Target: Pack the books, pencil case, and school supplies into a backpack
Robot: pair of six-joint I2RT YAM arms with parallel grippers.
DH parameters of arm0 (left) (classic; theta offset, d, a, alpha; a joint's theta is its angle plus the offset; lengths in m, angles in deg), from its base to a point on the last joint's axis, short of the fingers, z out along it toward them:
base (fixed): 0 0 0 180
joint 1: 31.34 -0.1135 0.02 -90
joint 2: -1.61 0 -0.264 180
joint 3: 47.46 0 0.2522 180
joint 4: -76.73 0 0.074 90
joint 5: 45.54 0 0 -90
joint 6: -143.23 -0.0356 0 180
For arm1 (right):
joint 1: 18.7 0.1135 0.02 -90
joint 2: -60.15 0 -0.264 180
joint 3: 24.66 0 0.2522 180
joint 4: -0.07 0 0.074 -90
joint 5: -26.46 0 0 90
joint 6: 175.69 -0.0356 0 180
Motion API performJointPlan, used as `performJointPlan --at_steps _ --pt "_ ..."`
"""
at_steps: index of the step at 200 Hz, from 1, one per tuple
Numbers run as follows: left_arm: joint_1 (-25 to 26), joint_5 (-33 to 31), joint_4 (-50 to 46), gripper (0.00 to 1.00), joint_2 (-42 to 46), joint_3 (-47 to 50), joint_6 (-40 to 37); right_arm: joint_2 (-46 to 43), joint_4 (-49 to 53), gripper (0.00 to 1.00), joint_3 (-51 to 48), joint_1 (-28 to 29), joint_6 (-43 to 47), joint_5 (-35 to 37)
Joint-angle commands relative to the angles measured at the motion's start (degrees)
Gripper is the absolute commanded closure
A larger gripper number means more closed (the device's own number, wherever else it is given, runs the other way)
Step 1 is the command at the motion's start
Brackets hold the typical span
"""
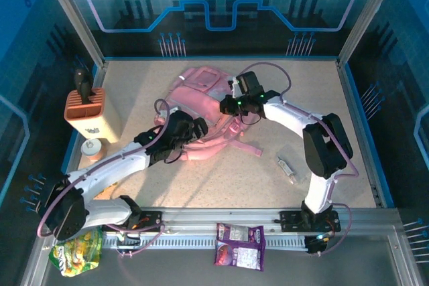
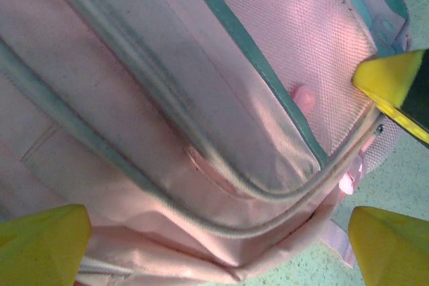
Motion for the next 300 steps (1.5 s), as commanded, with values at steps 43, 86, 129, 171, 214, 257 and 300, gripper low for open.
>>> performJointPlan --at_steps 43,86,129,171,214,257,300 --pt "-7.9 5.5 11.4 0.01 -5.7 -0.1 -5.6 -9.7 -13.2 1.00 -10.7 2.9 -8.1 -4.4" --pt "-13.7 8.5 15.2 0.01 -5.1 -0.6 -13.3 -12.0 -16.6 1.00 -14.7 7.2 -12.3 -1.5" --pt "-14.4 5.8 3.5 0.01 2.6 -0.2 -12.2 -12.1 -24.4 1.00 -17.5 10.2 -20.0 4.0" --pt "-3.7 -4.5 -12.4 0.01 7.5 -0.7 -1.6 -13.2 -25.9 1.00 -17.8 12.4 -23.4 8.6" --pt "4.9 -6.5 -11.5 0.01 4.6 -1.4 6.5 -13.0 -26.5 1.00 -18.2 12.6 -24.3 8.0" --pt "8.5 -9.6 -10.9 0.01 -2.6 -5.6 11.4 -13.0 -27.9 1.00 -19.3 12.6 -25.9 7.7" --pt "8.4 -10.0 -13.8 0.01 -9.4 -9.7 15.0 -12.6 -30.9 1.00 -20.3 12.5 -28.0 7.7"
